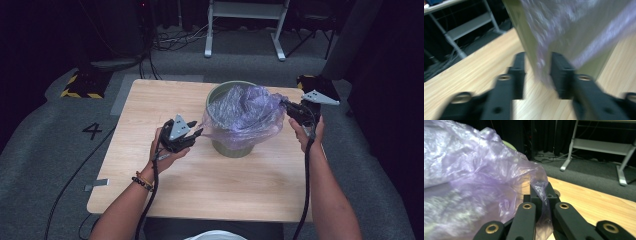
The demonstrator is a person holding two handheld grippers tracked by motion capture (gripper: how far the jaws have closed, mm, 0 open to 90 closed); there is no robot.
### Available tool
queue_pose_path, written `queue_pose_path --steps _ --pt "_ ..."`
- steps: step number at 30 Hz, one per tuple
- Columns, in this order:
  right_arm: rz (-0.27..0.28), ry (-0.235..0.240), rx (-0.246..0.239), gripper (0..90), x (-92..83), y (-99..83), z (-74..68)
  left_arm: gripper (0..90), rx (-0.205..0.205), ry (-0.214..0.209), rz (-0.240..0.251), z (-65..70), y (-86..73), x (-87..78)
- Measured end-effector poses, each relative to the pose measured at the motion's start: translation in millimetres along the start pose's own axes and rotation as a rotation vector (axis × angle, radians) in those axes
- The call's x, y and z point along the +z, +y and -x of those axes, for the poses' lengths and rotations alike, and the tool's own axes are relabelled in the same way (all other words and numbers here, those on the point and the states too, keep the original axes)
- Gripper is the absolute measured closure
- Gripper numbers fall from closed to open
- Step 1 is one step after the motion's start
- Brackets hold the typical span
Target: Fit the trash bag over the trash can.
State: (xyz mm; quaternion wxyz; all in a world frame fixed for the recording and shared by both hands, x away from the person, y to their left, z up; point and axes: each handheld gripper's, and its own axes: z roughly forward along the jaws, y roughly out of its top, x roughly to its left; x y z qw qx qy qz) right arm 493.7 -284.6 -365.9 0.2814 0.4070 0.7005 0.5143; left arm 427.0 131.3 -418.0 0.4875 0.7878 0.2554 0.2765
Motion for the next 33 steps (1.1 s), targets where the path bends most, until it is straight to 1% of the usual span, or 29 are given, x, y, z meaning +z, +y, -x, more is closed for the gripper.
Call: queue_pose_path --steps 1,2,3,4,5,6,8,10,11,12,13,14,15,17,18,19,20,21,22,23,25,27,29,30,31,32,33 --pt "0.002 -0.003 -0.01 90.0 -0.8 2.2 -1.5 51.8 -0.048 -0.031 0.067 -5.9 3.0 -11.1" --pt "0.006 -0.001 -0.013 90.0 -1.5 3.6 -2.3 45.8 -0.057 -0.053 0.1 -8.5 4.7 -17.6" --pt "0.014 0.007 -0.014 90.0 -2.6 5.2 -3.3 42.0 -0.064 -0.071 0.122 -10.1 6.2 -22.4" --pt "0.021 0.011 -0.018 90.0 -3.4 6.5 -4.1 39.7 -0.061 -0.086 0.15 -11.9 9.2 -30.5" --pt "0.026 0.01 -0.027 90.0 -4.7 8.4 -6.2 36.1 -0.057 -0.101 0.176 -12.3 12.1 -36.6" --pt "0.03 0.015 -0.037 90.0 -5.5 9.6 -7.7 35.3 -0.043 -0.118 0.193 -12.7 15.8 -41.6" --pt "0.034 0.031 -0.052 90.0 -6.4 11.4 -10.7 33.0 -0.01 -0.13 0.209 -12.1 26.0 -46.8" --pt "0.029 0.03 -0.071 89.7 -5.5 13.0 -12.9 30.4 0.012 -0.138 0.199 -11.9 38.1 -45.5" --pt "0.029 0.033 -0.072 89.7 -5.2 13.8 -13.4 28.7 0.027 -0.128 0.194 -11.8 44.0 -43.4" --pt "0.029 0.033 -0.072 89.7 -5.2 13.8 -13.4 29.1 0.027 -0.128 0.194 -11.8 44.0 -43.4" --pt "0.028 0.034 -0.074 89.7 -4.8 14.6 -13.7 29.1 0.045 -0.12 0.184 -12.5 50.8 -39.5" --pt "0.025 0.04 -0.083 89.7 -4.5 16.8 -14.0 30.7 0.058 -0.116 0.172 -15.2 58.9 -33.4" --pt "0.021 0.041 -0.087 89.7 -4.2 17.6 -13.8 34.1 0.061 -0.1 0.16 -17.2 63.1 -29.7" --pt "0.014 0.037 -0.095 89.7 -3.6 19.4 -12.7 47.6 0.082 -0.094 0.14 -21.6 68.9 -23.3" --pt "0.011 0.039 -0.094 89.8 -3.4 20.0 -11.9 54.7 0.095 -0.071 0.127 -23.9 71.3 -18.7" --pt "0.007 0.043 -0.092 89.7 -2.3 20.5 -10.2 65.9 0.106 -0.062 0.114 -25.5 72.5 -15.4" --pt "0.003 0.039 -0.093 89.7 -1.6 20.6 -9.1 70.9 0.107 -0.048 0.091 -28.2 73.6 -9.5" --pt "-0.001 0.038 -0.089 89.7 0.2 20.1 -7.2 79.8 0.104 -0.039 0.081 -29.7 73.7 -6.0" --pt "-0.007 0.041 -0.082 89.7 1.6 19.4 -5.9 83.8 0.091 -0.019 0.065 -33.1 73.5 -0.1" --pt "-0.021 0.04 -0.074 89.7 4.4 17.8 -3.6 87.1 0.08 -0.011 0.057 -35.1 73.0 3.3" --pt "-0.037 0.042 -0.055 89.7 8.8 14.5 -0.8 89.2 0.031 -0.001 0.05 -41.2 69.6 12.1" --pt "-0.058 0.046 -0.044 89.7 13.2 11.2 0.6 89.5 -0.003 0.008 0.038 -46.3 65.3 19.8" --pt "-0.08 0.046 -0.036 89.7 17.9 7.9 1.5 89.7 -0.016 0.041 0.028 -49.6 61.2 26.2" --pt "-0.085 0.048 -0.033 89.7 19.5 6.7 2.0 89.8 -0.032 0.042 0.024 -52.2 58.3 30.6" --pt "-0.092 0.06 -0.021 89.7 22.0 4.6 2.7 89.8 -0.034 0.044 0.019 -53.7 56.2 34.0" --pt "-0.097 0.066 -0.02 89.7 24.2 3.0 3.3 89.9 -0.032 0.047 0.016 -54.6 54.3 37.5" --pt "-0.097 0.066 -0.02 89.7 24.2 3.0 3.3 89.9 -0.032 0.047 0.016 -54.6 54.3 37.5"
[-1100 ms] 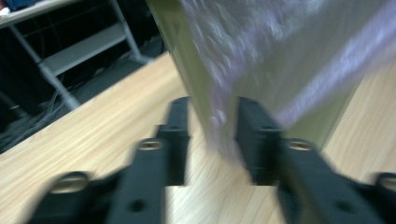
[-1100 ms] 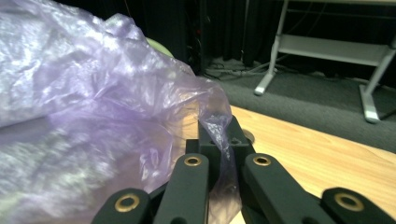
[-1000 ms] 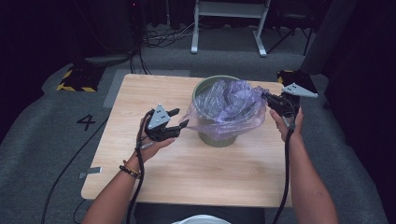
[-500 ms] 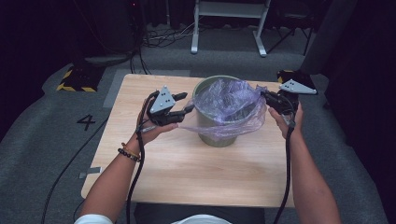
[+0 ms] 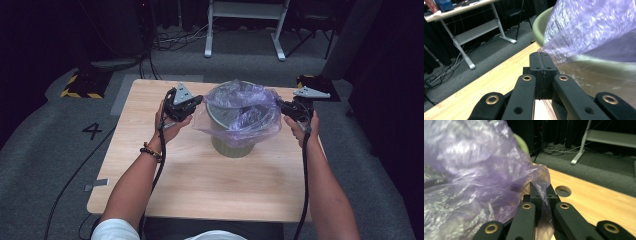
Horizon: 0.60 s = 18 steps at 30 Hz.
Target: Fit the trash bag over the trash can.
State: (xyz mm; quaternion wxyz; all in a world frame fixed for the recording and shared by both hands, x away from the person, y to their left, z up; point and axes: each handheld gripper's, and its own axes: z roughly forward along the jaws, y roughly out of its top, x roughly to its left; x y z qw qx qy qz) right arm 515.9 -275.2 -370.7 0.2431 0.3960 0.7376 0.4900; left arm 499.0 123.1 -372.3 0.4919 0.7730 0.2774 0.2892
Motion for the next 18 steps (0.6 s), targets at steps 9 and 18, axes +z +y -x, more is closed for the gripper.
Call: queue_pose_path --steps 9,18 --pt "-0.052 0.069 0.03 90.0 17.2 -17.8 -0.1 90.0 -0.063 -0.041 -0.043 -1.0 -17.6 27.5" --pt "-0.038 0.13 0.054 90.0 13.2 -34.8 -4.2 90.0 -0.077 -0.124 -0.063 10.5 -29.2 27.4"
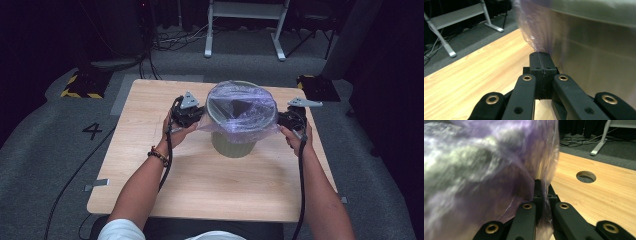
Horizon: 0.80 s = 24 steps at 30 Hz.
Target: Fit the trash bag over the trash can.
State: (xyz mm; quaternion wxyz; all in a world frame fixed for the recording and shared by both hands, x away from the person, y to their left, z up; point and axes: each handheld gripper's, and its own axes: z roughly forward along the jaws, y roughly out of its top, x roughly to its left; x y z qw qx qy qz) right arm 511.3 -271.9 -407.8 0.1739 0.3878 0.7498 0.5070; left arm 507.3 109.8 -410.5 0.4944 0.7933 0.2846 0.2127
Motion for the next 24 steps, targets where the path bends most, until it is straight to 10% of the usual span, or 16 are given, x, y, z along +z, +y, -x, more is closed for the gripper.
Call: queue_pose_path --steps 8,14,18,24 --pt "0.021 0.04 -0.009 90.0 -14.2 -10.5 -7.0 89.8 0.025 -0.015 -0.002 8.2 -11.0 -24.2" --pt "0.021 -0.017 -0.052 82.9 -24.8 -10.5 -9.4 48.5 -0.025 0.083 0.049 1.5 -14.3 -54.8" --pt "0.063 -0.084 -0.069 67.6 -39.7 -0.1 -6.8 34.8 -0.04 0.021 0.147 -0.6 -8.3 -79.6" --pt "0.102 -0.141 -0.095 49.1 -64.9 14.7 -3.3 28.3 0.087 -0.087 0.182 25.8 4.9 -108.2"
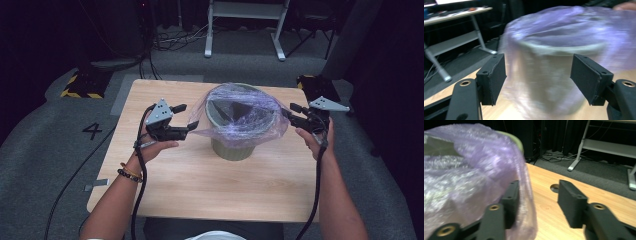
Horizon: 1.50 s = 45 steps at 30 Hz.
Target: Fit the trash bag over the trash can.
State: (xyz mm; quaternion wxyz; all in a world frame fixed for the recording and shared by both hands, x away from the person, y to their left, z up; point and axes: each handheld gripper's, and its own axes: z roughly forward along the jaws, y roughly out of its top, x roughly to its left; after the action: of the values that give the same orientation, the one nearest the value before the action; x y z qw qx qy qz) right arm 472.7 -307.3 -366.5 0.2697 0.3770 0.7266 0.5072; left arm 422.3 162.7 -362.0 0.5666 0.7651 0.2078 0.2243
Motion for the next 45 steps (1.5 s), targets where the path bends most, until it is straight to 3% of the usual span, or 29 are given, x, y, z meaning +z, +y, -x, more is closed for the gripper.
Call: queue_pose_path --steps 4,5,6,9,11,13,15,16,17,20,27,31,33,34,36,38,40,45 --pt "0.016 0.006 -0.004 38.1 -10.6 6.0 4.0 26.5 0.056 -0.12 0.002 24.5 4.9 -3.7" --pt "0.013 0.01 -0.012 36.8 -12.3 7.3 3.2 26.2 0.056 -0.12 0.002 24.5 4.9 -3.7" --pt "0.012 0.011 -0.026 33.4 -13.8 8.8 2.1 26.3 0.102 -0.139 -0.028 37.5 5.8 0.6" --pt "0.015 0.018 -0.035 31.1 -16.0 11.7 -0.2 30.2 0.124 -0.172 -0.053 46.6 6.7 9.7" --pt "0.016 0.041 -0.059 29.3 -17.6 14.0 -2.4 38.1 0.134 -0.168 -0.068 48.3 6.5 15.6" --pt "0.029 0.08 -0.074 28.9 -19.4 16.1 -4.4 54.7 0.161 -0.169 -0.082 50.1 5.2 20.1" --pt "0.034 0.11 -0.09 30.1 -20.6 17.3 -6.2 62.9 0.18 -0.184 -0.097 51.9 3.7 23.9" --pt "0.038 0.127 -0.093 36.5 -21.6 18.1 -7.7 71.9 0.192 -0.177 -0.103 52.9 3.1 25.5" --pt "0.042 0.145 -0.098 41.1 -22.2 18.5 -8.4 75.4 0.207 -0.159 -0.123 54.3 2.2 28.3" --pt "0.065 0.178 -0.123 48.8 -24.2 21.1 -12.3 89.0 0.224 -0.166 -0.135 55.9 -0.6 33.3" --pt "0.064 0.22 -0.121 36.7 -18.1 35.2 -18.4 90.0 0.25 -0.166 -0.153 57.3 -3.1 37.0" --pt "-0.011 0.235 -0.138 32.8 2.3 44.0 -25.6 90.0 0.264 -0.17 -0.178 57.1 -6.8 40.9" --pt "-0.027 0.238 -0.141 35.2 5.7 44.4 -26.6 90.0 0.268 -0.17 -0.187 57.4 -8.0 42.2" --pt "-0.076 0.211 -0.177 55.3 15.0 45.1 -31.1 90.0 0.271 -0.17 -0.191 57.7 -8.7 43.0" --pt "-0.102 0.186 -0.211 72.8 20.0 45.3 -34.0 90.0 0.291 -0.171 -0.212 58.3 -11.7 45.3" --pt "-0.105 0.159 -0.219 82.3 22.2 46.7 -34.7 90.0 0.301 -0.177 -0.236 58.9 -14.6 48.0" --pt "-0.091 0.144 -0.197 87.4 22.7 49.1 -32.6 90.0 0.312 -0.183 -0.253 60.0 -17.4 50.8" --pt "-0.064 0.07 -0.149 89.4 27.6 54.2 -23.1 90.0 0.342 -0.18 -0.313 62.2 -27.1 60.4"
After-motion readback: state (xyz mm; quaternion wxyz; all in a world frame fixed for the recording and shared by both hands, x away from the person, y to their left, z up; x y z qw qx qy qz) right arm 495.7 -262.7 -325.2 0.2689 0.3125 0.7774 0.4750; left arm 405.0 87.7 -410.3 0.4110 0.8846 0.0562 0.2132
